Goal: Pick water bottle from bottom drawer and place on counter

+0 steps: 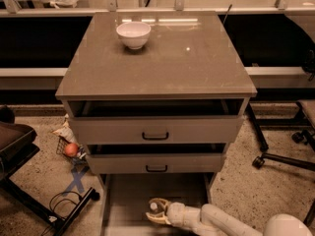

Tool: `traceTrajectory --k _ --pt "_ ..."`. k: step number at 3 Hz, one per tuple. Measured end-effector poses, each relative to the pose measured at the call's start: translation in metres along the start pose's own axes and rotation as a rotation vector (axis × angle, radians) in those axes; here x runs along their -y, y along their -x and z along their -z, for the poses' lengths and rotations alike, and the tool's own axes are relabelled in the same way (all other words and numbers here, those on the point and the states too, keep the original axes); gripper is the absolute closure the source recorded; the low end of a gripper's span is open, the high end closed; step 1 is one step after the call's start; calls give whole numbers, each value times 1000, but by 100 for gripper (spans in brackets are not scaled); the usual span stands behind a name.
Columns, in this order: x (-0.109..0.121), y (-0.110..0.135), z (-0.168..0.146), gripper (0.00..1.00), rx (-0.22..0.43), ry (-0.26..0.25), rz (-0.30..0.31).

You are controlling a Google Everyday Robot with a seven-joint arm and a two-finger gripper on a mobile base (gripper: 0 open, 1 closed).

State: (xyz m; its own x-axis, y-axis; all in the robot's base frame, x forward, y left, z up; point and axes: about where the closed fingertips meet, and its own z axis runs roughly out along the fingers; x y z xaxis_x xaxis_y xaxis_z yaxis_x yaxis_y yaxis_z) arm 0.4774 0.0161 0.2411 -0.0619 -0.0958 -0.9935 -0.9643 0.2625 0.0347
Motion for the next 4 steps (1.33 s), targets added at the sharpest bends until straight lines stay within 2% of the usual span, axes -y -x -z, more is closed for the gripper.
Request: traceTrajectory --k 2,3,4 --pt "0 0 0 100 0 0 0" --pt "0 0 0 82 0 0 0" --pt "0 0 0 51 0 0 0"
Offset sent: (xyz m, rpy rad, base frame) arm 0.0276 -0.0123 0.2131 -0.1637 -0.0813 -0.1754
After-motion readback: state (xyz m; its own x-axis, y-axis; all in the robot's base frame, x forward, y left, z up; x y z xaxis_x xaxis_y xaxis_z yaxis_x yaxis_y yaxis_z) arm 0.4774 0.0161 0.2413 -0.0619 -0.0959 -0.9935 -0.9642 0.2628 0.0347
